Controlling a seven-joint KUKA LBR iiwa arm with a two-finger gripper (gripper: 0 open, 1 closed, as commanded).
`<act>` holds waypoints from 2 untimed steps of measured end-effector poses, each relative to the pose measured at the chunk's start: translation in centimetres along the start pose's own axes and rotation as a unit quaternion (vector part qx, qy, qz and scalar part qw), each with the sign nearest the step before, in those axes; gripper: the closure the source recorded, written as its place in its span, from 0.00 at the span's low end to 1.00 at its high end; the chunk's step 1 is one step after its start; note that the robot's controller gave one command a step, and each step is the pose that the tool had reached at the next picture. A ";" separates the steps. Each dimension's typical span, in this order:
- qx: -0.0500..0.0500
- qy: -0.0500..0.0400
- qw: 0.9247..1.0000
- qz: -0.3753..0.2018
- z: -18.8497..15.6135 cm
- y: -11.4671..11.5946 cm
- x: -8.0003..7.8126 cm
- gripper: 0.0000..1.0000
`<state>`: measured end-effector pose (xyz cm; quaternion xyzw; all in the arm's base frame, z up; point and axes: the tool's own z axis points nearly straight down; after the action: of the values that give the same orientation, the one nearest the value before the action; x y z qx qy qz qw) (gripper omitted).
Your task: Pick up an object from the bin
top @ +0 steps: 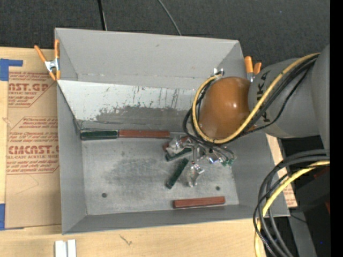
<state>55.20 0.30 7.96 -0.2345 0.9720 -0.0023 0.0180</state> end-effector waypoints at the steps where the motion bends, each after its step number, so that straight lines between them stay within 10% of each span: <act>1: -0.005 0.012 1.000 -0.001 -0.3 0.2 0.7 1.00; 2: -0.005 0.012 1.000 -0.001 -0.3 0.2 0.7 1.00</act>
Offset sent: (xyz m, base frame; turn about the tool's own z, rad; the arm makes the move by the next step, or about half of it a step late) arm 0.0000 0.0000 0.0000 0.0000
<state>54.52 0.15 8.19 -0.2353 0.9719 0.0001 0.0046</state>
